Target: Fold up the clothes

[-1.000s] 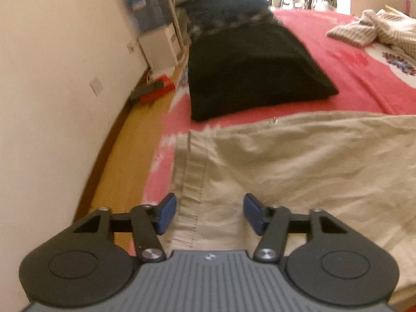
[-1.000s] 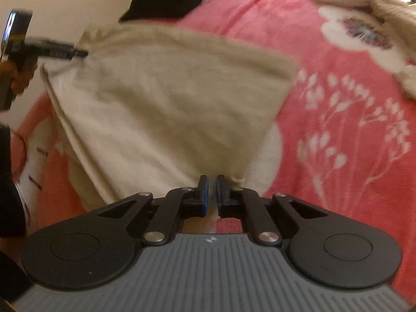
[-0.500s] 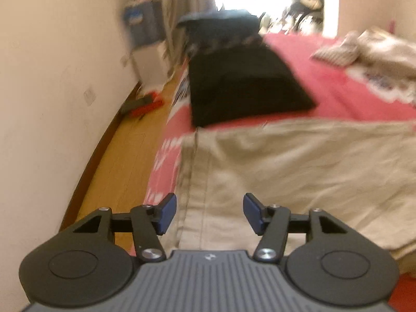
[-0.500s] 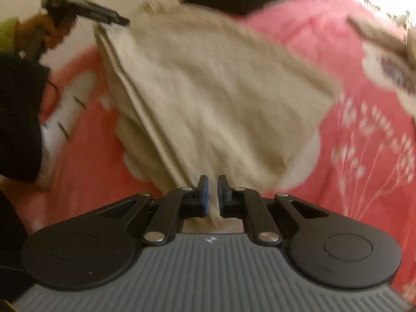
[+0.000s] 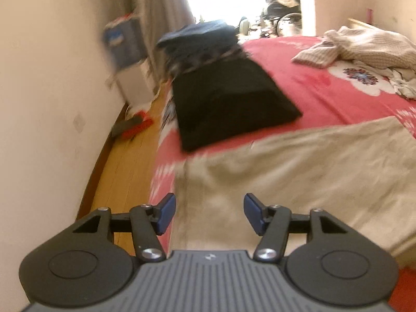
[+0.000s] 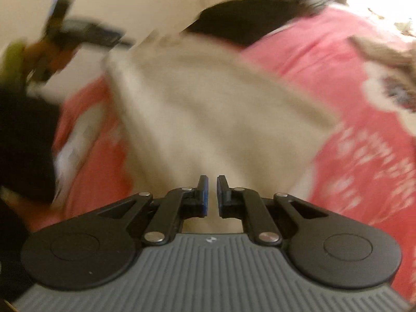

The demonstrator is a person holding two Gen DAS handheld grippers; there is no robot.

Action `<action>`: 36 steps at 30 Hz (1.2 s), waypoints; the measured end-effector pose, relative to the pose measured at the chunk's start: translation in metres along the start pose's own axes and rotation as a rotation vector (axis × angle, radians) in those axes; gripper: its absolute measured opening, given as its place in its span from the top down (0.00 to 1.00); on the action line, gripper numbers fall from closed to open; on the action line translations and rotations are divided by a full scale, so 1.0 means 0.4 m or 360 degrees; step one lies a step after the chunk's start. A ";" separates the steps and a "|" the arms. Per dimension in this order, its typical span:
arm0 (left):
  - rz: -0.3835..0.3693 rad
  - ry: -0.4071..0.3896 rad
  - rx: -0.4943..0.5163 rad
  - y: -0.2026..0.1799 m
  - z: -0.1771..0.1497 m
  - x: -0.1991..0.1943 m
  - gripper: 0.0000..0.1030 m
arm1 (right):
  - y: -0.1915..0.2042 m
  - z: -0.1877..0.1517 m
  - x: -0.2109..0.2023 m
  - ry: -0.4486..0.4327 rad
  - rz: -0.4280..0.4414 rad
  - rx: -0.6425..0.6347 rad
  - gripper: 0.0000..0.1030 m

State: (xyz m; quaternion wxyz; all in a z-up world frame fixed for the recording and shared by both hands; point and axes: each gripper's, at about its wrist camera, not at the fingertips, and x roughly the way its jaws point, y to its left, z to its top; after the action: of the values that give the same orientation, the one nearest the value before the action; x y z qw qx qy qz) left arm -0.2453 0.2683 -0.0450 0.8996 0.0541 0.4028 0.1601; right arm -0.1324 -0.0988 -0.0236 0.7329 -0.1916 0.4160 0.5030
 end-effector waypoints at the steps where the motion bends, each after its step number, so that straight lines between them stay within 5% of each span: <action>1: -0.0006 0.0009 0.0010 -0.015 0.016 0.030 0.42 | -0.027 0.022 0.012 -0.0032 -0.0049 0.0032 0.94; 6: 0.0065 0.0193 -0.0021 -0.047 0.021 0.215 0.40 | -0.139 0.075 0.156 -0.0067 -0.0215 0.0211 0.93; 10: 0.0003 0.0142 -0.0108 -0.016 0.040 0.203 0.41 | -0.189 0.086 0.214 0.0008 -0.0241 0.0304 0.95; 14: 0.0011 0.0121 -0.0110 -0.010 0.069 0.228 0.39 | -0.222 0.144 0.171 -0.0155 -0.0219 0.0382 0.94; 18: 0.0076 0.0153 -0.0131 -0.015 0.072 0.281 0.26 | -0.324 0.147 0.266 -0.0117 -0.0265 0.0752 0.93; 23: 0.0048 0.0106 -0.0215 0.036 0.072 0.210 0.33 | -0.395 0.094 0.220 -0.0277 -0.0030 0.1172 0.89; 26: 0.0031 0.0070 -0.0221 0.065 0.056 0.156 0.33 | -0.415 0.029 0.175 -0.0308 0.0147 0.1402 0.73; 36: 0.0022 0.0210 -0.0448 0.140 -0.055 0.125 0.33 | -0.314 -0.128 0.191 -0.0044 0.0520 0.1571 0.69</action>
State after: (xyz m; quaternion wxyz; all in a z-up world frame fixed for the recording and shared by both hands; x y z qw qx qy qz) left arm -0.2442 0.3368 -0.0825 0.8687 -0.0802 0.4342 0.2244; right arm -0.0298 -0.1433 -0.1321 0.6534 0.2509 0.6184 0.3573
